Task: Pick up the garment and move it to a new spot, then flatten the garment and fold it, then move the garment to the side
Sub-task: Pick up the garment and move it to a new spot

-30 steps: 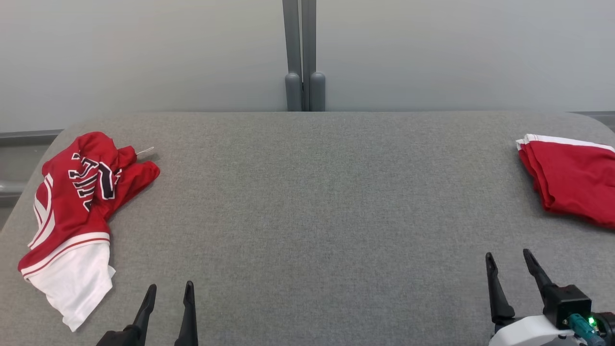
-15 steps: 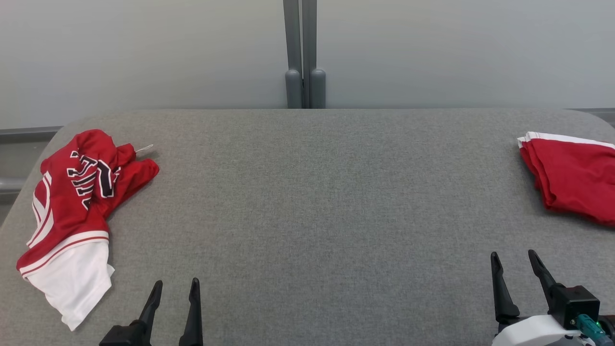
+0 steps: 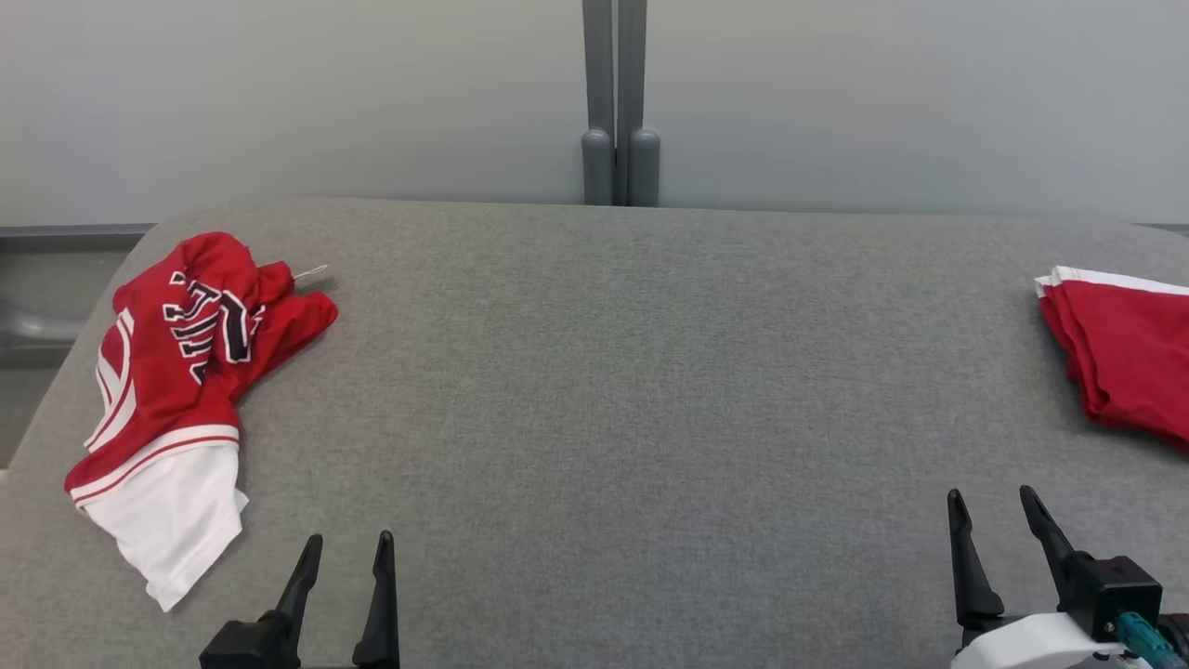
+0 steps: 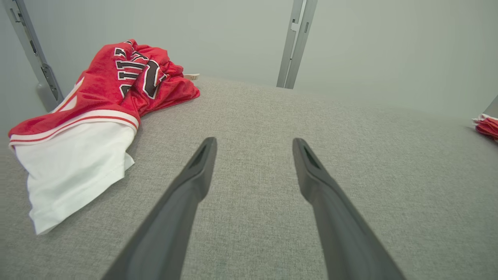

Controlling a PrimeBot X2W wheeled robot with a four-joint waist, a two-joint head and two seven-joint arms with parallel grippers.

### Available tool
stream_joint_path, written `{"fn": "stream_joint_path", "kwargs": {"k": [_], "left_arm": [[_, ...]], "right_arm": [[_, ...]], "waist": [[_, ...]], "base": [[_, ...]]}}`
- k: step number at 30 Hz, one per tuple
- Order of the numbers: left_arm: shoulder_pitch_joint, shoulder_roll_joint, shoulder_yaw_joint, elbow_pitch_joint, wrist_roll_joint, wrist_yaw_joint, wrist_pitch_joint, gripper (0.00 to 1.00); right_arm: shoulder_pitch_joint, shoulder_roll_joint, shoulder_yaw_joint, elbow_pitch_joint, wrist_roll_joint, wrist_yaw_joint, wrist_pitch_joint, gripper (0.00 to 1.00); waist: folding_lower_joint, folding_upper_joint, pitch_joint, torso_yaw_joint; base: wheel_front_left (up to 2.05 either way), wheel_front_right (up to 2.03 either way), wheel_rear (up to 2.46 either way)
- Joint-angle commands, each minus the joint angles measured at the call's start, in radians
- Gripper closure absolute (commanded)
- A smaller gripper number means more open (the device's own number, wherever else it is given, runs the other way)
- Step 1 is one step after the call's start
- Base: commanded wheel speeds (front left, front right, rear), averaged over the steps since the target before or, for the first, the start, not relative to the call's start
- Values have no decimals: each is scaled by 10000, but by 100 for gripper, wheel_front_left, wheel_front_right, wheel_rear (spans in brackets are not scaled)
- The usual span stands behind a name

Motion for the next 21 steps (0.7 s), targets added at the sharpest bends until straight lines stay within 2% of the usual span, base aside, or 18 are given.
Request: {"fn": "stream_joint_path", "kwargs": {"k": [1,11,16,21], "left_arm": [[-155,21,-28,5,9,1,-30,0],[328,22,27,-10,-218,179,-30,0],[471,19,20,-64,-266,194,-30,0],[151,21,110,-59,-479,215,-30,0]], "right_arm": [[160,-9,25,-55,87,-14,-30,0],[-91,-13,664,-101,270,-14,-30,0],[-139,-16,787,-56,318,-14,-31,0],[-60,-17,843,-25,343,-14,-31,0]], "waist": [[0,0,22,510],[0,0,5,2273],[0,0,29,2626],[0,0,218,2603]], "base": [[0,0,0],[0,0,0],[0,0,0],[0,0,0]]}}
